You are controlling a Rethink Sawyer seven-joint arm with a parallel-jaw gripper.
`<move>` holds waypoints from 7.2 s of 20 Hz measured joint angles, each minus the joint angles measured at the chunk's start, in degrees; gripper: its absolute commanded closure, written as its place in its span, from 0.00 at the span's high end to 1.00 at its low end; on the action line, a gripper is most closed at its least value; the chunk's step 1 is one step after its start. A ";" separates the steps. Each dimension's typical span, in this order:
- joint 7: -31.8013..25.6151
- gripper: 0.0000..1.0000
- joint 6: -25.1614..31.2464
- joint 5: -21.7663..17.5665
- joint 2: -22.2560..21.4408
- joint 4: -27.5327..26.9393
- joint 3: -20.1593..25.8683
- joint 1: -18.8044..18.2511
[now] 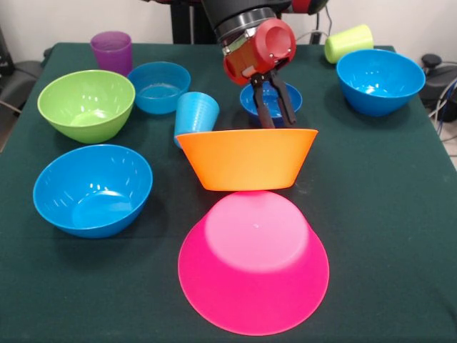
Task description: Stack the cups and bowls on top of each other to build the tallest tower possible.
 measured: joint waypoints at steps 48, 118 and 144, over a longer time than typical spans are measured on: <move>-4.22 0.00 -5.31 4.11 0.04 4.55 -0.74 -0.79; 6.89 0.00 77.63 -8.11 -7.10 -17.28 -70.06 -42.78; 10.83 0.00 77.59 -6.23 -32.29 -3.01 -93.34 -38.37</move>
